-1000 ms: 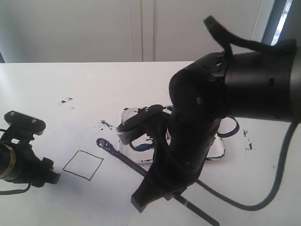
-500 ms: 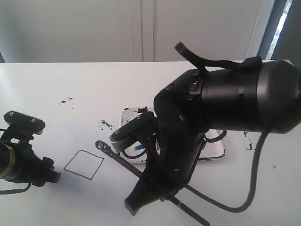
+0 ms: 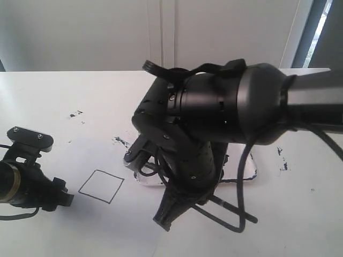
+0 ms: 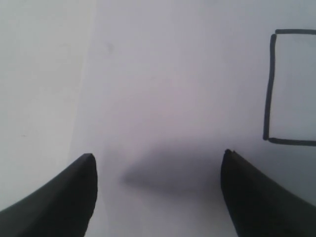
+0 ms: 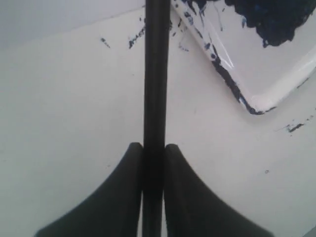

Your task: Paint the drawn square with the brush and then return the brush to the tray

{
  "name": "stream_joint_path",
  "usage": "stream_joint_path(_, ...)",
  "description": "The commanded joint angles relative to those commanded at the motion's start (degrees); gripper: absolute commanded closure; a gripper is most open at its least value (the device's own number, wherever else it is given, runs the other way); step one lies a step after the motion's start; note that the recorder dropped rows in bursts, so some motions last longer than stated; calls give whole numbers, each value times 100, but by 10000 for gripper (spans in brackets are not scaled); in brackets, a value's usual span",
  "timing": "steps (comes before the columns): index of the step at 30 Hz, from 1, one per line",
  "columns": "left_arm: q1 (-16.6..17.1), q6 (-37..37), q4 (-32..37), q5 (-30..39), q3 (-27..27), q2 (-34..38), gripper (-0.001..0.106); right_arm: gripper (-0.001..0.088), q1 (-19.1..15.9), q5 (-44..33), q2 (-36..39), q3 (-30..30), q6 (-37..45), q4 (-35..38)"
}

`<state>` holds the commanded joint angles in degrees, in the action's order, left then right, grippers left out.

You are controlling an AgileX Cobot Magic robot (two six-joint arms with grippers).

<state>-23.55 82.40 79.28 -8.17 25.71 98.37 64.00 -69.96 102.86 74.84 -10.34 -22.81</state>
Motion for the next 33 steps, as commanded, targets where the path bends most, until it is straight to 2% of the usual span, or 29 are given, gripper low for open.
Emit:
stream_joint_path(4,0,2,0,-113,0,0,304,868,85,0,65,537,339,65)
stream_joint_path(9,0,2,0,-136,0,0,304,868,159,0,187,800,763,98)
stream_joint_path(16,0,2,47,-137,0,0,304,868,173,0,726,800,911,153)
stream_joint_path(26,0,2,47,-137,0,0,304,868,452,0,861,800,1034,263)
stream_joint_path(33,0,2,47,-137,0,0,304,868,455,0,861,790,1034,172)
